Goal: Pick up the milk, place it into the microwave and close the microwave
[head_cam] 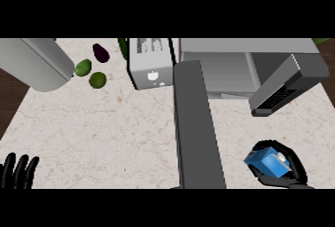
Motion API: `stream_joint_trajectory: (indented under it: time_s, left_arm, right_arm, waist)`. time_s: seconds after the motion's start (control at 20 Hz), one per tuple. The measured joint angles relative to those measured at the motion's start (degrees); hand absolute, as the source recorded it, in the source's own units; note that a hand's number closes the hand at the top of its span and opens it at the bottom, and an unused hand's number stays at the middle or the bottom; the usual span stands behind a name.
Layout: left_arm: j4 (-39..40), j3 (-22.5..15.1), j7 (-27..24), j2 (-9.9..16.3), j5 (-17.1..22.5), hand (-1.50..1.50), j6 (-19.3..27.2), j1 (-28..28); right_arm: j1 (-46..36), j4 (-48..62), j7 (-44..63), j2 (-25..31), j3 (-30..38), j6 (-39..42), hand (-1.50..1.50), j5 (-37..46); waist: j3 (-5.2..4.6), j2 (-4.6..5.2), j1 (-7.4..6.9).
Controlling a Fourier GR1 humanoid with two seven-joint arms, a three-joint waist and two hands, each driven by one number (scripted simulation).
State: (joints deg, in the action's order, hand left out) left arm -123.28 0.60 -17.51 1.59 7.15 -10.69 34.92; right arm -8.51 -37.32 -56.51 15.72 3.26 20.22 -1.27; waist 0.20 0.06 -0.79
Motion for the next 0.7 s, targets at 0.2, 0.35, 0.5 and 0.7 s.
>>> stream_joint_trajectory:
  time_s: [0.2, 0.35, 0.5, 0.7]
  left_arm:
    - [0.6, 0.5, -0.4, 0.1, 0.2, -1.50, -0.2, -0.2]
    - [-0.2, 0.1, -0.1, 0.0, 0.1, -1.50, -0.3, 0.1]
    - [-0.6, 0.1, 0.4, -0.1, 0.0, -1.50, -0.3, -0.1]
    - [0.6, 2.5, -1.0, 0.4, 1.6, -1.50, -1.6, 0.3]
  right_arm:
    - [0.7, -1.5, 1.4, 0.3, -1.2, 2.0, 1.50, -2.7]
    - [-2.4, 0.7, 2.9, -0.8, 0.7, 1.6, 1.50, -5.6]
    - [-6.6, 4.0, 4.3, -2.1, 4.0, -0.7, 1.50, -8.6]
    - [-9.2, 4.2, 5.8, -3.4, 4.2, -1.3, 1.50, -9.7]
  waist:
    - [-0.02, -0.01, 0.19]
    - [-0.02, 0.07, -0.14]
    - [-0.05, 0.12, -0.25]
    - [-0.14, 0.00, -0.06]
